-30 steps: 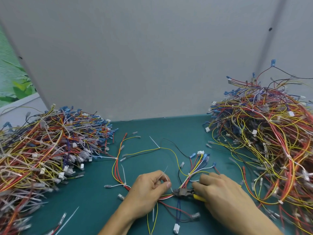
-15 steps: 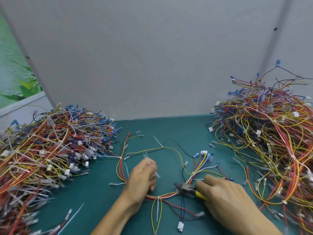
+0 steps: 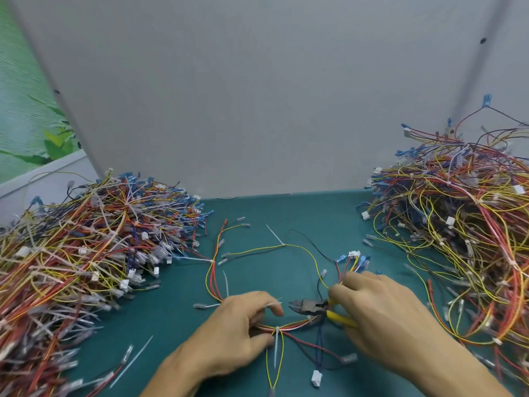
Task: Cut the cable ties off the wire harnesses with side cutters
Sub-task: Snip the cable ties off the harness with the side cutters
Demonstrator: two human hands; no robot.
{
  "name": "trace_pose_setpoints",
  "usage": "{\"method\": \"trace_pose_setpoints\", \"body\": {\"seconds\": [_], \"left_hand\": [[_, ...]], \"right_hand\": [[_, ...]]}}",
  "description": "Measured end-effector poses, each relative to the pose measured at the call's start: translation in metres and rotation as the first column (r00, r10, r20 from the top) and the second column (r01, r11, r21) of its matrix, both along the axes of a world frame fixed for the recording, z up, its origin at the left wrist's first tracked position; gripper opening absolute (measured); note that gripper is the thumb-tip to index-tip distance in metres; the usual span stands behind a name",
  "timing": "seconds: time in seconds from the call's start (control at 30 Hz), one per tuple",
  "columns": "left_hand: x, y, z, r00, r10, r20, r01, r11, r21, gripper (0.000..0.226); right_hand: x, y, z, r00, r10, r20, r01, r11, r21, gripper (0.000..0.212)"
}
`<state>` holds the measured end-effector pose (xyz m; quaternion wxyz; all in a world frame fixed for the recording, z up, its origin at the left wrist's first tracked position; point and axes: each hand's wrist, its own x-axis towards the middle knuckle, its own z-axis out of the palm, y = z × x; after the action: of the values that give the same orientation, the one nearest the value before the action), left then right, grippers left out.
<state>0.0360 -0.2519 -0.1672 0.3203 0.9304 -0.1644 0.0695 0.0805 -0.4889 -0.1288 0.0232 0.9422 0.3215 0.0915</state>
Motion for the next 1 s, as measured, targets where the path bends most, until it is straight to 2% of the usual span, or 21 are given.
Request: {"method": "trace_pose_setpoints", "body": {"seconds": [0.13, 0.2, 0.27, 0.33, 0.43, 0.53, 0.7, 1.0], "left_hand": [[0.008, -0.001, -0.002, 0.999, 0.047, 0.02, -0.047, 0.999, -0.017, 0.024], [0.009, -0.002, -0.003, 0.997, 0.067, 0.033, -0.066, 0.997, -0.045, 0.012], [0.011, -0.004, -0.004, 0.995, 0.091, 0.033, -0.089, 0.994, -0.071, 0.004], [0.014, -0.004, -0.004, 0.991, 0.135, 0.011, -0.133, 0.983, -0.123, 0.006], [0.016, -0.002, -0.004, 0.986, 0.166, -0.012, -0.166, 0.972, -0.165, 0.007], [0.016, -0.002, -0.005, 0.988, 0.153, -0.022, -0.155, 0.974, -0.163, 0.008], [0.015, 0.0, -0.006, 0.989, 0.138, -0.06, -0.146, 0.972, -0.183, 0.01], [0.014, 0.002, -0.008, 0.989, 0.118, -0.085, -0.136, 0.961, -0.242, 0.01]], "right_hand": [[-0.001, 0.013, 0.008, 1.0, 0.014, -0.003, -0.014, 1.0, -0.004, 0.013], [-0.002, 0.012, 0.005, 0.997, 0.065, 0.039, -0.067, 0.997, 0.049, 0.017], [-0.004, 0.012, 0.0, 0.997, 0.072, -0.027, -0.071, 0.997, 0.037, 0.015], [-0.004, 0.007, -0.01, 0.994, 0.04, -0.098, -0.037, 0.999, 0.035, 0.019], [-0.003, 0.006, -0.014, 0.994, 0.034, -0.107, -0.032, 0.999, 0.025, 0.022], [-0.004, 0.009, -0.014, 0.99, 0.045, -0.137, -0.036, 0.997, 0.069, 0.021], [-0.006, 0.011, -0.018, 0.988, 0.023, -0.154, -0.022, 1.0, 0.009, 0.023], [-0.007, 0.014, -0.019, 0.975, 0.012, -0.221, 0.001, 0.998, 0.059, 0.025]]}}
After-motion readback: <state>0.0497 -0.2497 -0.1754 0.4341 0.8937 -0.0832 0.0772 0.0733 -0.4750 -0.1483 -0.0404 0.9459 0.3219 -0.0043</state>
